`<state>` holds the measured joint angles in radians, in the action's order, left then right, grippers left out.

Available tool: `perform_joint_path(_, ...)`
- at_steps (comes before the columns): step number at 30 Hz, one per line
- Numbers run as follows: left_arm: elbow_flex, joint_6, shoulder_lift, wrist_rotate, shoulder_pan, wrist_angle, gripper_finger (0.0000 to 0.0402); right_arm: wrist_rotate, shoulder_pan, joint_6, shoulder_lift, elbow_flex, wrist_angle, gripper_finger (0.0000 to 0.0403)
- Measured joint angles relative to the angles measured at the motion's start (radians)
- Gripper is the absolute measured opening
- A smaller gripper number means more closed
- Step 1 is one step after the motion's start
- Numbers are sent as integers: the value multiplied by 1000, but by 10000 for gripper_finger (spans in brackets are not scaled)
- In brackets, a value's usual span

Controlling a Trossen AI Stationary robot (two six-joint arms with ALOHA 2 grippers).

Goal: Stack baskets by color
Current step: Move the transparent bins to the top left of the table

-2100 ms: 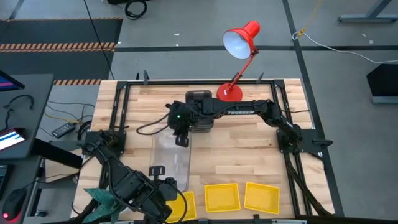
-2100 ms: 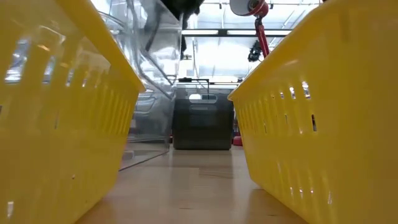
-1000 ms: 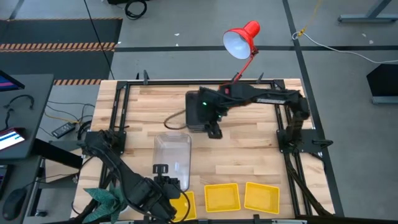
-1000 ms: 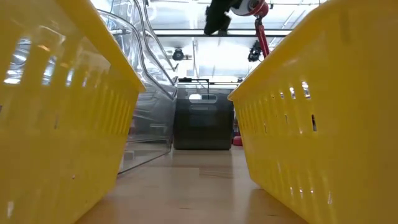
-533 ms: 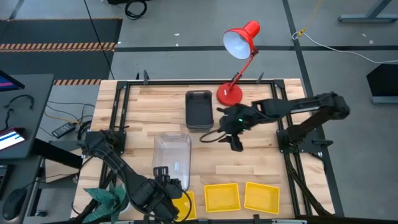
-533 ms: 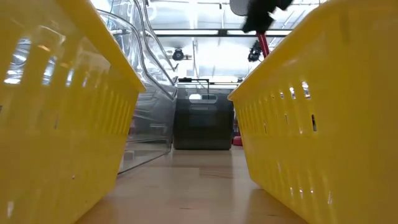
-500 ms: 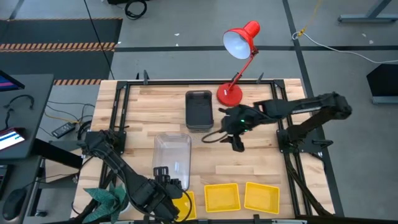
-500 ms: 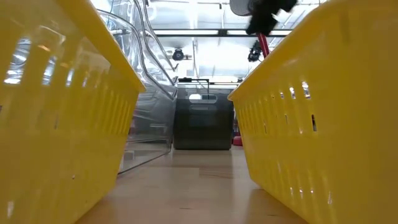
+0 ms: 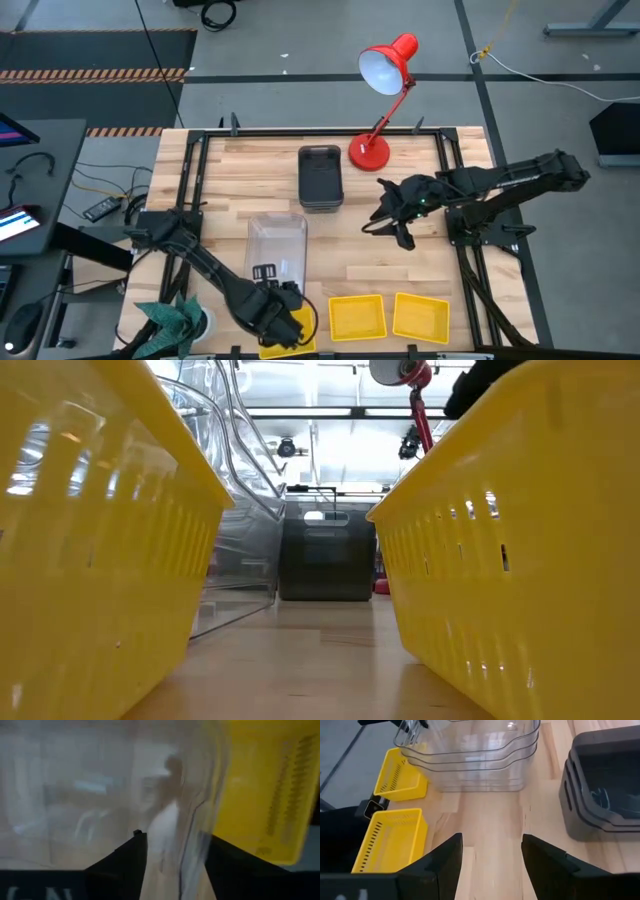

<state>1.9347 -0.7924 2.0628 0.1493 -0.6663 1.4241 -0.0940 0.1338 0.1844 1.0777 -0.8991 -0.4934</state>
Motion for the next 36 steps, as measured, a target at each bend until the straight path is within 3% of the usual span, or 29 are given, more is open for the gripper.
perform_joint_path(6,-45,-33,8,-83,37,-10,154,40,15,-1,-20,10,-15,208)
perform_joint_path(20,-46,-152,7,-17,74,124,94,41,15,-26,-41,10,-38,208)
perform_joint_path(29,-46,-173,4,-49,91,-1,70,41,15,-26,-40,10,-38,208)
perform_joint_path(36,-46,-170,4,-47,150,10,58,41,15,-26,-40,10,-34,208)
